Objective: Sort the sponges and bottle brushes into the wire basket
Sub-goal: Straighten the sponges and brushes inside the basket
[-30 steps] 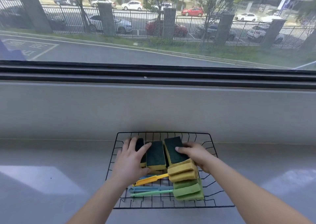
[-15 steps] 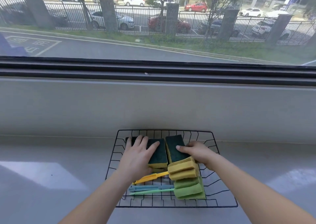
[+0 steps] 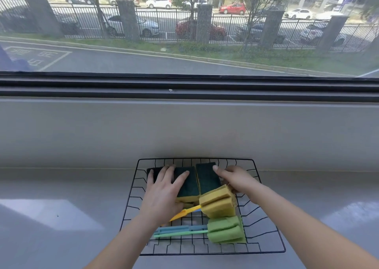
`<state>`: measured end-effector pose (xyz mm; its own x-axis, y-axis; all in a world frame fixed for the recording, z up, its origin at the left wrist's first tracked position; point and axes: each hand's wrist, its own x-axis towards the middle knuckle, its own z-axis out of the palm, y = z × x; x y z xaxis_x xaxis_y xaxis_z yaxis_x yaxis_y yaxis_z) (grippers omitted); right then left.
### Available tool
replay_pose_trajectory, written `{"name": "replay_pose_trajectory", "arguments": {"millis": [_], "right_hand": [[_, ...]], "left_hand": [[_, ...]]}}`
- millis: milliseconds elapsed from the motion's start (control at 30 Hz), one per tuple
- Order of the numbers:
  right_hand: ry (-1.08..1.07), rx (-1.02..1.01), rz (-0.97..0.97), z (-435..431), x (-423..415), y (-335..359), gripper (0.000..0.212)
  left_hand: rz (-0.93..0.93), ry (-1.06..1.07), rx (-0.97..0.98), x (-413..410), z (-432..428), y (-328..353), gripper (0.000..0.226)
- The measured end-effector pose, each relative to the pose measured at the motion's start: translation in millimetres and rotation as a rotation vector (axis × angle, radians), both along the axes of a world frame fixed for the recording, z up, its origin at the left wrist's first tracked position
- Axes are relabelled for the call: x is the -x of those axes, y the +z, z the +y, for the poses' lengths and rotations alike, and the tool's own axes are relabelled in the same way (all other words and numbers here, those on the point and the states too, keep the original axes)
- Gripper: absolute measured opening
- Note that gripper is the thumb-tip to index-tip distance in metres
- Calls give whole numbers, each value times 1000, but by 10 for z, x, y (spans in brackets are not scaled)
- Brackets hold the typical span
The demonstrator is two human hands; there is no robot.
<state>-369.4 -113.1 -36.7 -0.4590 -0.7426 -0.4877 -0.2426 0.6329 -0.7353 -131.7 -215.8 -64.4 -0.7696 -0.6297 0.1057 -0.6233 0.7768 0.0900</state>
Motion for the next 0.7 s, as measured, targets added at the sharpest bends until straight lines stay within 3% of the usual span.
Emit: {"name": "replay_pose_trajectory", "arguments": {"millis": [267,533,600,700], "right_hand": [[143,10,132,224,-159,-9,103],[-15,56,-155,218,-82,39,114],[-100,66,-208,179,-32,15,103],[-192,51,-256,90,71,-44,69]], "left_hand": [[-31,36,-1,14,53,-17,89],[-31,49,-20,32,74,-17,91],[-28,45,-23,36,71,-13,93],[-59,20,-3,65,72,-1,94]]}}
